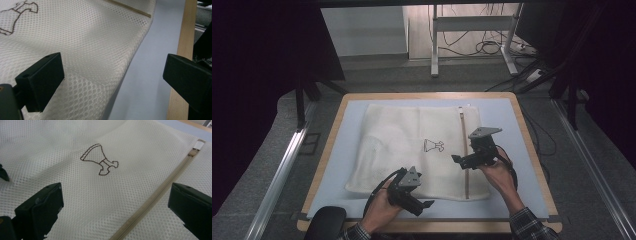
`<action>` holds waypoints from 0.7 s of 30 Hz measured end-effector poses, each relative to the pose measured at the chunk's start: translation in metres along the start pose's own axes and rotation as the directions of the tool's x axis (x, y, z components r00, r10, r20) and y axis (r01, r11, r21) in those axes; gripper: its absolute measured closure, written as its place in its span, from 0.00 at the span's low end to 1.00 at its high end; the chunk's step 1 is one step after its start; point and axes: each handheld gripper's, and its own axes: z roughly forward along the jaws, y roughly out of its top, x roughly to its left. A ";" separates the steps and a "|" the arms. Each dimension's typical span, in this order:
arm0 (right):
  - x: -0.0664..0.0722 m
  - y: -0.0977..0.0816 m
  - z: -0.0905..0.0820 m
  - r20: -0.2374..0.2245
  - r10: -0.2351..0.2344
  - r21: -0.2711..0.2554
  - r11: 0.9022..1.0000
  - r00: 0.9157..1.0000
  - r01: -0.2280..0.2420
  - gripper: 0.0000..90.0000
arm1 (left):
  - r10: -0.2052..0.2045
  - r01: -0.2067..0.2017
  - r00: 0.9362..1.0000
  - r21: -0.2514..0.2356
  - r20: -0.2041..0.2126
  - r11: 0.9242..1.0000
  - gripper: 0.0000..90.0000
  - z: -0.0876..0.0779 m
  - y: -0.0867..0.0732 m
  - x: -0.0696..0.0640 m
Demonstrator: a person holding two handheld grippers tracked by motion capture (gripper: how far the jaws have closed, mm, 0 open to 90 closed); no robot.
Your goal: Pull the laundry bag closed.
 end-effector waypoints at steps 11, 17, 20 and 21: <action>0.013 -0.010 -0.006 -0.008 -0.033 -0.010 0.999 0.999 0.033 0.00 | -0.019 0.019 1.000 -0.009 -0.022 1.000 0.03 -0.008 -0.004 0.004; 0.019 -0.016 -0.011 -0.009 -0.049 -0.013 0.999 0.999 0.049 0.00 | -0.025 0.025 0.999 -0.007 -0.035 1.000 0.03 -0.012 -0.006 0.008; 0.021 -0.020 -0.014 -0.008 -0.054 -0.014 0.998 0.999 0.054 0.00 | -0.026 0.026 0.999 -0.005 -0.044 1.000 0.03 -0.014 -0.007 0.009; 0.021 -0.021 -0.015 -0.008 -0.056 -0.013 0.998 0.998 0.056 0.00 | -0.026 0.026 0.999 -0.004 -0.048 1.000 0.03 -0.015 -0.007 0.009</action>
